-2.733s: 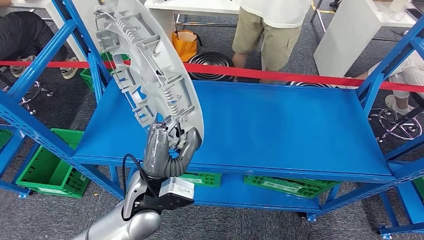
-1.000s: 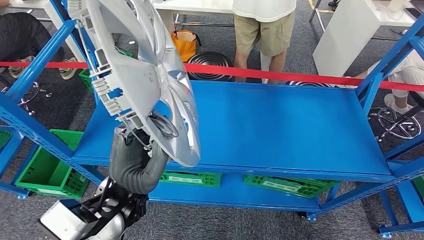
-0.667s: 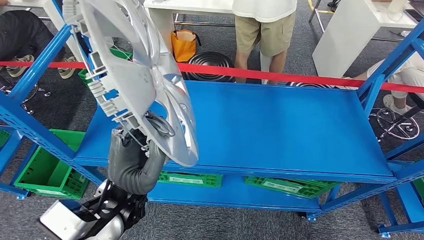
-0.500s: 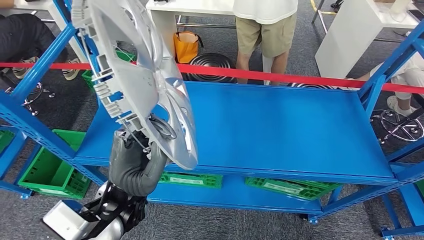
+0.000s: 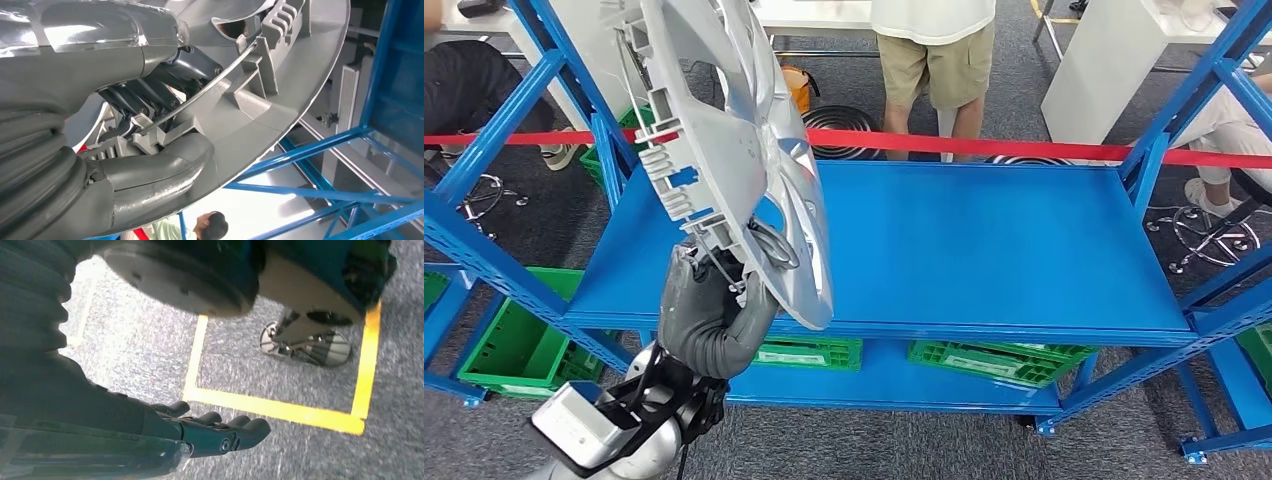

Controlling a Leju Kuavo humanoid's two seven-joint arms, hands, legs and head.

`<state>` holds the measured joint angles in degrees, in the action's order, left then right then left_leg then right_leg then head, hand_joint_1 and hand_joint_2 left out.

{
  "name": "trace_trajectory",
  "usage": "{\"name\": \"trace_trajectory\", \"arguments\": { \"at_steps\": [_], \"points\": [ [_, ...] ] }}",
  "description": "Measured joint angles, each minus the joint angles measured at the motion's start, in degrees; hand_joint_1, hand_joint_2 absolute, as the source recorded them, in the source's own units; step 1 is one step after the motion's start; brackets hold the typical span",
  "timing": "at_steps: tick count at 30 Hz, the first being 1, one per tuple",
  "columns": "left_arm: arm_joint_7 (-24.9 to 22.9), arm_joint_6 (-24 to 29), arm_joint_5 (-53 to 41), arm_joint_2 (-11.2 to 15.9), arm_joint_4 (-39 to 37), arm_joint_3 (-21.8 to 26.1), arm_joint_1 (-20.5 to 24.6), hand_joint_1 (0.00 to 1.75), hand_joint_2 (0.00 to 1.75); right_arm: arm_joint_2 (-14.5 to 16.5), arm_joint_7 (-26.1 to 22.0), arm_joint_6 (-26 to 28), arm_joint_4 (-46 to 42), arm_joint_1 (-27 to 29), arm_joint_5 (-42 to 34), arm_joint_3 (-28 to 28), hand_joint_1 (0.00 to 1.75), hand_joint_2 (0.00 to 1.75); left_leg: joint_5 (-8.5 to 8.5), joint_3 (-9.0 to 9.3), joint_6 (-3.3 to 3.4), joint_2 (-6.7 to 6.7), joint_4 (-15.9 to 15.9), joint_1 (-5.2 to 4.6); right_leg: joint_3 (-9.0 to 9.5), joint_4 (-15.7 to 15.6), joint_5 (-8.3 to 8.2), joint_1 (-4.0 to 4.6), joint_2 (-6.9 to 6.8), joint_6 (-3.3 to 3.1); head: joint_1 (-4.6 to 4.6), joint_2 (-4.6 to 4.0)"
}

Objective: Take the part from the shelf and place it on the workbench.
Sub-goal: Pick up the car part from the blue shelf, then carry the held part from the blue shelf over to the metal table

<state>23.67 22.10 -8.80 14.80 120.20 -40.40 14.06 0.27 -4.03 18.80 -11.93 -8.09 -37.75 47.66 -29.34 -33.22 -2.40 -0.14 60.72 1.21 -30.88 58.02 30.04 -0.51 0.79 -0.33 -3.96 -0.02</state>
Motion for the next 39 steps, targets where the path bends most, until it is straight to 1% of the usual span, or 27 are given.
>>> {"name": "trace_trajectory", "arguments": {
  "at_steps": [3, 5, 6, 8, 9, 10, 11, 12, 14, 16, 17, 19, 20, 21, 22, 24, 25, 26, 27, 29, 30, 31, 34, 35, 36, 37, 39],
  "points": [
    [0.19, 0.08, 0.19, -0.01, -0.52, -0.3, 0.27, 1.75, 1.75, -0.35, 0.46, 0.19, 0.02, -0.12, 0.01, -0.03, 0.0, 1.75, -0.11, 0.12, 1.19, -0.23, -1.15, -0.22, -0.6, 0.2, -0.21, 0.04, 0.18, 1.01, 0.08, 0.0],
    [0.29, 0.16, 0.28, -0.01, -0.72, -0.42, 0.29, 1.75, 1.75, -0.57, 0.86, 0.34, 0.02, -0.03, 0.02, -0.04, 0.0, 1.75, 0.28, -0.17, 2.03, -0.24, -1.31, -0.14, -1.02, 1.19, 0.87, -0.03, -0.03, 1.53, 0.22, 0.0],
    [0.4, 0.19, 0.37, -0.01, -0.75, -0.46, 0.3, 1.75, 1.75, -0.68, 1.02, 0.39, 0.01, 0.03, 0.01, -0.04, 0.0, 1.75, 0.5, -0.36, 2.43, -0.22, -1.4, -0.1, -1.74, 3.04, 2.38, -0.04, -0.2, 1.75, 0.33, 0.0],
    [0.66, 0.2, 0.69, -0.01, -0.81, -0.5, 0.28, 1.75, 1.75, -0.82, 1.21, 0.41, -0.02, 0.01, -0.05, -0.06, 0.0, 1.75, 0.86, -0.89, 3.02, -0.21, -1.39, -0.3, -4.27, 9.99, 6.74, 0.02, -0.47, 2.0, 0.54, 0.0],
    [0.75, 0.2, 0.82, -0.01, -0.89, -0.52, 0.25, 1.75, 1.75, -0.87, 1.25, 0.39, -0.06, -0.06, -0.07, -0.08, 0.0, 1.75, 1.03, -1.14, 3.25, -0.23, -1.38, -0.48, -5.37, 13.44, 8.33, 0.07, -0.5, 2.0, 0.56, 0.0],
    [0.8, 0.19, 0.94, -0.01, -1.01, -0.57, 0.23, 1.75, 1.75, -0.9, 1.28, 0.38, -0.09, -0.13, -0.09, -0.1, 0.0, 1.75, 1.2, -1.36, 3.41, -0.3, -1.37, -0.68, -5.8, 15.56, 8.93, 0.13, -0.5, 1.87, 0.56, 0.0],
    [0.82, 0.19, 1.01, -0.01, -1.12, -0.63, 0.21, 1.75, 1.75, -0.91, 1.34, 0.38, -0.12, -0.13, -0.09, -0.12, 0.0, 1.75, 1.38, -1.52, 3.5, -0.41, -1.37, -0.9, -5.22, 15.46, 8.27, 0.19, -0.5, 1.58, 0.57, 0.0],
    [0.84, 0.19, 1.04, -0.01, -1.19, -0.7, 0.21, 1.75, 1.75, -0.91, 1.44, 0.4, -0.13, -0.08, -0.07, -0.13, 0.0, 1.75, 1.55, -1.65, 3.55, -0.56, -1.37, -1.14, -3.74, 13.3, 6.71, 0.28, -0.5, 1.11, 0.56, 0.0],
    [0.92, 0.2, 1.07, -0.02, -1.24, -0.86, 0.21, 1.75, 1.75, -1.1, 1.68, 0.43, -0.08, 0.12, -0.01, -0.12, 0.0, 1.75, 1.92, -1.88, 3.5, -0.83, -1.36, -1.58, 0.5, 5.56, 3.42, 0.77, -0.6, -0.47, 0.48, 0.0],
    [1.16, 0.26, 1.08, -0.02, -1.25, -0.99, 0.19, 1.75, 1.75, -1.43, 1.96, 0.45, 0.01, 0.38, 0.1, -0.09, 0.0, 1.75, 2.5, -2.27, 3.08, -0.91, -1.37, -1.54, 2.91, 0.26, 2.06, 1.41, -0.76, -1.5, 0.31, 0.0],
    [1.33, 0.33, 1.14, -0.02, -1.26, -1.06, 0.17, 1.75, 1.75, -1.61, 2.14, 0.47, 0.04, 0.52, 0.15, -0.06, 0.0, 1.75, 2.85, -2.47, 2.74, -0.89, -1.42, -1.37, 3.03, -0.45, 2.02, 1.62, -0.77, -1.68, 0.25, 0.0],
    [1.8, 0.58, 1.4, -0.02, -1.28, -1.14, 0.06, 1.75, 1.75, -1.8, 2.59, 0.53, 0.06, 0.79, 0.22, -0.02, 0.0, 1.75, 3.26, -2.77, 2.07, -0.8, -1.57, -1.16, 2.9, -1.53, 1.07, 1.6, -0.74, -1.62, 0.32, 0.0],
    [2.16, 0.72, 1.56, -0.01, -1.31, -1.16, 0.0, 1.75, 1.75, -1.91, 2.78, 0.57, 0.08, 0.92, 0.25, -0.01, 0.0, 1.75, 2.56, -3.1, 1.78, -0.66, -1.18, -1.18, 2.83, -2.25, 0.45, 1.42, -0.76, -1.67, 0.27, 0.0],
    [2.54, 0.83, 1.73, 0.01, -1.35, -1.16, -0.05, 1.75, 1.75, -2.0, 2.89, 0.61, 0.1, 1.02, 0.29, 0.01, 0.0, 1.75, 1.07, -3.69, 1.47, -0.46, 0.1, -1.2, 2.67, -2.96, -0.26, 1.16, -0.83, -1.69, 0.16, 0.0],
    [2.91, 0.9, 1.9, 0.02, -1.43, -1.16, -0.1, 1.75, 1.75, -2.08, 2.92, 0.63, 0.11, 1.07, 0.33, 0.02, 0.0, 1.75, -1.13, -4.55, 1.16, -0.26, 2.43, -1.1, 2.37, -3.38, -0.89, 0.94, -0.9, -1.64, 0.03, 0.0],
    [3.39, 0.97, 2.29, 0.02, -1.62, -1.18, -0.22, 1.75, 1.75, -2.17, 2.92, 0.65, 0.13, 1.13, 0.37, 0.04, 0.0, 1.75, -5.35, -6.35, 0.4, -0.03, 8.81, -0.7, 1.32, -3.33, -1.7, 0.72, -0.86, -1.59, -0.16, 0.0],
    [3.58, 1.0, 2.48, 0.02, -1.75, -1.19, -0.32, 1.75, 1.75, -2.21, 2.89, 0.67, 0.13, 1.14, 0.35, 0.05, 0.0, 1.75, -6.22, -6.66, 0.02, 0.02, 11.05, -0.46, 0.7, -3.07, -1.98, 0.59, -0.86, -1.43, -0.18, 0.0],
    [3.76, 1.02, 2.62, 0.02, -1.87, -1.19, -0.41, 1.75, 1.75, -2.25, 2.84, 0.69, 0.13, 1.13, 0.32, 0.06, 0.0, 1.75, -6.01, -6.15, -0.34, 0.08, 11.58, -0.22, 0.02, -2.68, -2.21, 0.42, -0.85, -1.22, -0.17, 0.0],
    [3.94, 1.03, 2.76, 0.01, -1.97, -1.19, -0.47, 1.75, 1.75, -2.31, 2.77, 0.72, 0.14, 1.09, 0.27, 0.07, 0.0, 1.75, -4.93, -4.65, -0.69, 0.18, 10.13, 0.05, -0.7, -2.16, -2.38, 0.21, -0.84, -1.0, -0.17, 0.0],
    [4.21, 1.01, 2.85, -0.01, -2.04, -1.19, -0.48, 1.75, 1.75, -2.48, 2.57, 0.79, 0.15, 0.94, 0.18, 0.07, 0.0, 1.75, -2.65, 0.18, -1.42, 0.3, 3.4, 0.53, -2.15, -0.81, -2.48, -0.17, -0.72, -0.37, -0.24, 0.0],
    [4.32, 1.02, 2.86, -0.02, -2.04, -1.18, -0.53, 1.75, 1.75, -2.62, 2.49, 0.83, 0.15, 0.82, 0.16, 0.07, 0.0, 1.75, -2.04, 1.89, -1.34, 0.2, 0.73, 0.59, -2.79, -0.15, -2.52, -0.23, -0.61, 0.03, -0.36, 0.0],
    [4.4, 1.02, 2.86, -0.03, -2.06, -1.17, -0.57, 1.75, 1.75, -2.74, 2.42, 0.86, 0.14, 0.73, 0.17, 0.07, 0.0, 1.75, -1.96, 2.78, -1.09, 0.08, -0.88, 0.59, -3.26, 0.39, -2.62, -0.22, -0.47, 0.48, -0.45, 0.0],
    [4.59, 1.06, 2.86, -0.11, -2.15, -1.16, -0.67, 1.75, 1.75, -2.9, 2.37, 0.91, 0.13, 0.74, 0.2, 0.09, 0.0, 1.75, -1.58, 2.08, 0.62, -0.13, -1.12, 0.41, -3.94, 0.79, -3.35, -0.24, -0.14, 1.59, -0.42, 0.0],
    [4.65, 1.07, 2.86, -0.16, -2.16, -1.16, -0.65, 1.75, 1.75, -2.93, 2.37, 0.91, 0.13, 0.81, 0.21, 0.09, 0.0, 1.75, -1.2, 1.7, 1.24, -0.11, -1.14, 0.39, -4.23, 1.14, -2.84, -0.33, -0.19, 1.87, -0.29, 0.0],
    [4.7, 1.11, 2.86, -0.23, -2.17, -1.15, -0.63, 1.75, 1.75, -2.96, 2.37, 0.91, 0.13, 0.88, 0.21, 0.1, 0.0, 1.75, -0.73, 1.21, 1.84, -0.09, -1.21, 0.37, -4.78, 2.47, -1.33, -0.4, -0.3, 2.1, -0.1, 0.0],
    [4.74, 1.15, 2.86, -0.29, -2.18, -1.14, -0.62, 1.75, 1.75, -3.0, 2.37, 0.91, 0.14, 0.9, 0.22, 0.1, 0.0, 1.75, -0.21, 0.58, 2.37, -0.08, -1.27, 0.31, -5.65, 4.97, 1.05, -0.44, -0.43, 2.28, 0.11, 0.0],
    [4.77, 1.23, 2.86, -0.36, -2.19, -1.13, -0.66, 1.75, 1.75, -3.02, 2.37, 0.91, 0.14, 0.85, 0.24, 0.11, 0.0, 1.75, 0.88, -0.81, 2.95, -0.09, -1.23, -0.04, -7.66, 12.3, 6.37, -0.42, -0.58, 2.45, 0.4, 0.0]
  ]
}}
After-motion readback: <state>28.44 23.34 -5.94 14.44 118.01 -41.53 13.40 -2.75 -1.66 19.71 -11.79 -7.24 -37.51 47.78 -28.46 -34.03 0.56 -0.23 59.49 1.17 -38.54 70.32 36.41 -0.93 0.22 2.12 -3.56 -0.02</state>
